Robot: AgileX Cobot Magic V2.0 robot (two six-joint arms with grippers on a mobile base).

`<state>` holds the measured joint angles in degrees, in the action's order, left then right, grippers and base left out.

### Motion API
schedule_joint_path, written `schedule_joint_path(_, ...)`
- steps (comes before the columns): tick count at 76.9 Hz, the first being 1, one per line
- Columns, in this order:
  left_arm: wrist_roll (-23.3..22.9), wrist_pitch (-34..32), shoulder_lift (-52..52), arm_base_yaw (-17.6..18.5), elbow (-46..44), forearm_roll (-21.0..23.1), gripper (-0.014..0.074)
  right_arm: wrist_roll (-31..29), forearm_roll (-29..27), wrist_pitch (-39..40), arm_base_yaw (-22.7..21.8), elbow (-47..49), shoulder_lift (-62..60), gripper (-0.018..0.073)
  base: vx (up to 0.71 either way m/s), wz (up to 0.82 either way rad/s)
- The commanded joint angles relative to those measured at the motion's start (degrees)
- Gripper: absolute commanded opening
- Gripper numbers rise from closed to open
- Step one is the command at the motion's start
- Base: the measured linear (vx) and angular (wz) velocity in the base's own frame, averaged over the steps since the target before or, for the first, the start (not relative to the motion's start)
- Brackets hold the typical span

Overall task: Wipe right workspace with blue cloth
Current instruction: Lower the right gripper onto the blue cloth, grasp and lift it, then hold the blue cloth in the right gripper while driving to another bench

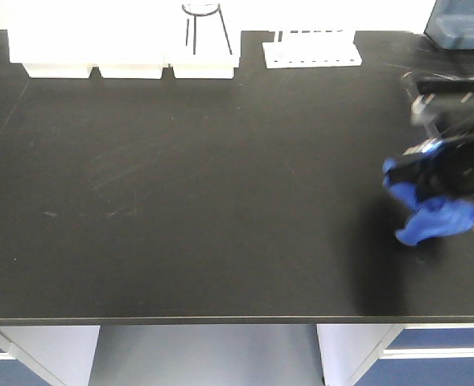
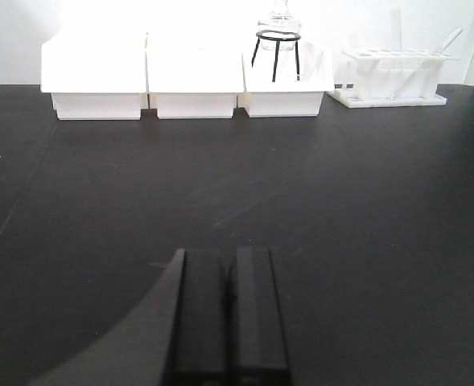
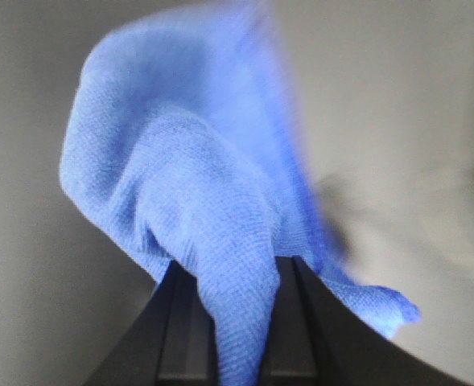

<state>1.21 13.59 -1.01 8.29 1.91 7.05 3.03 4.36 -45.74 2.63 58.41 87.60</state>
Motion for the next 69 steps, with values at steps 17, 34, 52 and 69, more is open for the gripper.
schedule_joint_path(17, 0.02, -4.70, 0.01, 0.33, -1.42, 0.31, -0.0006, -1.06, -3.59, -2.29, -0.16, 1.64, -27.70, -0.0008, 0.00, 0.00)
schedule_joint_path(34, 0.02, -4.70, 0.01, 0.33, -1.42, 0.31, -0.0006, -1.03, -4.83, -4.79, -0.21, 1.64, -46.11, -0.0006, 0.00, 0.00)
schedule_joint_path(52, 0.02, -4.70, 0.01, 0.33, -1.42, 0.31, -0.0006, -1.08, -2.58, -10.36, -0.21, 1.64, -52.65, -0.0004, 0.00, 0.00)
schedule_joint_path(69, 0.10, -4.70, 0.01, 0.33, -1.42, 0.31, -0.0006, -1.08, -1.43, -8.86, -0.21, 1.64, -52.11, -0.0004, 0.00, 0.00)
